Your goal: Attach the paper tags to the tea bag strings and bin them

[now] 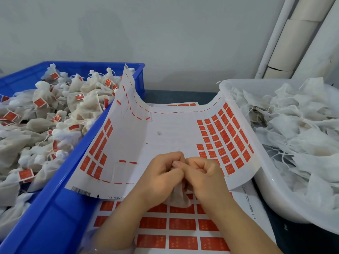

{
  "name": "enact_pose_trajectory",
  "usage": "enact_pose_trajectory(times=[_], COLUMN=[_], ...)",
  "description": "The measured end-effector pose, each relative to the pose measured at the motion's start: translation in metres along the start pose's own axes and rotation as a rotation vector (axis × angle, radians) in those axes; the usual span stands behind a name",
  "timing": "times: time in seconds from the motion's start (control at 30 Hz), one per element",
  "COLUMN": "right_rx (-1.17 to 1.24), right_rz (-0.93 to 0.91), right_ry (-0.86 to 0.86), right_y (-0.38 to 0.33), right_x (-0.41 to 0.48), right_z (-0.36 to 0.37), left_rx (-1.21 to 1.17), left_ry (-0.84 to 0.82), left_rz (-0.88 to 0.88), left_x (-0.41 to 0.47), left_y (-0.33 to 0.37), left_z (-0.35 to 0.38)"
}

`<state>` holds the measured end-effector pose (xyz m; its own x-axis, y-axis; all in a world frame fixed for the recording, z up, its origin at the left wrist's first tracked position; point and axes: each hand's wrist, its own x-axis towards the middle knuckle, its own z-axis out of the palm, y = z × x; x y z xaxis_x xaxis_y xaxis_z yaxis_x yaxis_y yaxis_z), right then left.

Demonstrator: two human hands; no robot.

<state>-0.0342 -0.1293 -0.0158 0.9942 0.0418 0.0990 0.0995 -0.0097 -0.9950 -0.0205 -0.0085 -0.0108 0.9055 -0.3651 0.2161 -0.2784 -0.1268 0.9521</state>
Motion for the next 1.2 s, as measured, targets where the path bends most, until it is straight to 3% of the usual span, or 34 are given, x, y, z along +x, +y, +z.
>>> enact_pose_trajectory(times=[0.27,0.37,0.47,0.6,0.67,0.8,0.87,1.03,1.13,1.2], right_rx=[0.224,0.017,-0.271,-0.445,-0.541,-0.852,-1.025,-1.022,-0.840,-0.786], right_rz=[0.043,0.040,-0.027,-0.045,-0.078,-0.014,0.033,-0.032,-0.167,-0.229], right_ry=[-0.077,-0.102,0.084,0.336,0.285,-0.091,-0.191,-0.135,-0.047,-0.126], right_y=[0.001,-0.006,-0.011,-0.010,-0.008,-0.004,0.004,0.020,0.022,0.019], right_x=[-0.001,0.002,0.007,0.016,0.023,0.045,0.052,0.045,0.040,0.036], right_z=[0.000,-0.006,-0.019,-0.041,-0.045,-0.037,-0.035,-0.032,-0.036,-0.038], left_rx=[-0.110,-0.180,-0.301,-0.311,-0.232,-0.128,-0.101,-0.032,-0.014,0.002], left_ry=[-0.060,0.046,0.279,0.476,0.505,0.517,0.529,0.507,0.498,0.503], left_rz=[-0.017,-0.102,-0.272,-0.373,-0.370,-0.380,-0.420,-0.443,-0.423,-0.421], left_x=[0.001,0.004,0.007,0.010,0.011,0.014,0.014,0.015,0.016,0.016], left_y=[0.002,0.003,0.002,0.000,-0.001,-0.006,-0.008,-0.013,-0.013,-0.013], left_z=[-0.003,-0.006,-0.015,-0.023,-0.021,-0.016,-0.017,-0.014,-0.013,-0.014])
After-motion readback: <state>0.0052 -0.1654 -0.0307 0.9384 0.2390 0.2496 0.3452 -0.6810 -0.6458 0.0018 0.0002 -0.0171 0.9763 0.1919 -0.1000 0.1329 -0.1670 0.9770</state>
